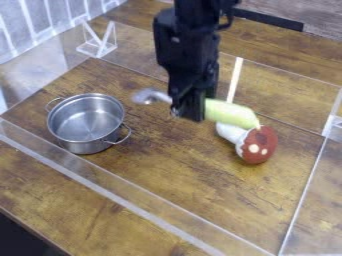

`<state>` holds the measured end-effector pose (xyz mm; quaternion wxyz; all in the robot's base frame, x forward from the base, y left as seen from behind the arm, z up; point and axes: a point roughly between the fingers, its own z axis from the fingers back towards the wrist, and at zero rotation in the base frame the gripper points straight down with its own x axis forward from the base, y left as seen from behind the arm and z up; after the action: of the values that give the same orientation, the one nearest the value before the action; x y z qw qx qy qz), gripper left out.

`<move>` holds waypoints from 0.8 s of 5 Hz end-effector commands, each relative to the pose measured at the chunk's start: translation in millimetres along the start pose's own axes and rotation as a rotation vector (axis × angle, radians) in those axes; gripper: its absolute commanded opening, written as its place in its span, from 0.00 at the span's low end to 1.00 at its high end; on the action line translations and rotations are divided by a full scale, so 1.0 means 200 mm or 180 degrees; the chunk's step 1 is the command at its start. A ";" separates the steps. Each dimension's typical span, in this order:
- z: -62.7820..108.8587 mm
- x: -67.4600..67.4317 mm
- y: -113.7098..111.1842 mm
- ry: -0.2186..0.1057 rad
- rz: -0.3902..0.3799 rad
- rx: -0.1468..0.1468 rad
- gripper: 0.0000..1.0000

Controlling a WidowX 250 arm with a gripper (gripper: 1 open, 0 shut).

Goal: Move the green spoon to the left

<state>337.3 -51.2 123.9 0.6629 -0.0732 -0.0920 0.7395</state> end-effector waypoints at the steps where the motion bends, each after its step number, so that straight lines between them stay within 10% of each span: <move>1: 0.20 0.13 -0.12 -0.0009 0.0327 -0.0311 0.00; 3: 0.13 0.58 -0.14 -0.0108 0.0467 -0.0289 0.00; 4: 0.13 0.58 -0.11 -0.0072 0.0400 -0.0286 0.00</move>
<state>337.7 62.0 126.8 0.6142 -0.0714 -0.0953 0.7801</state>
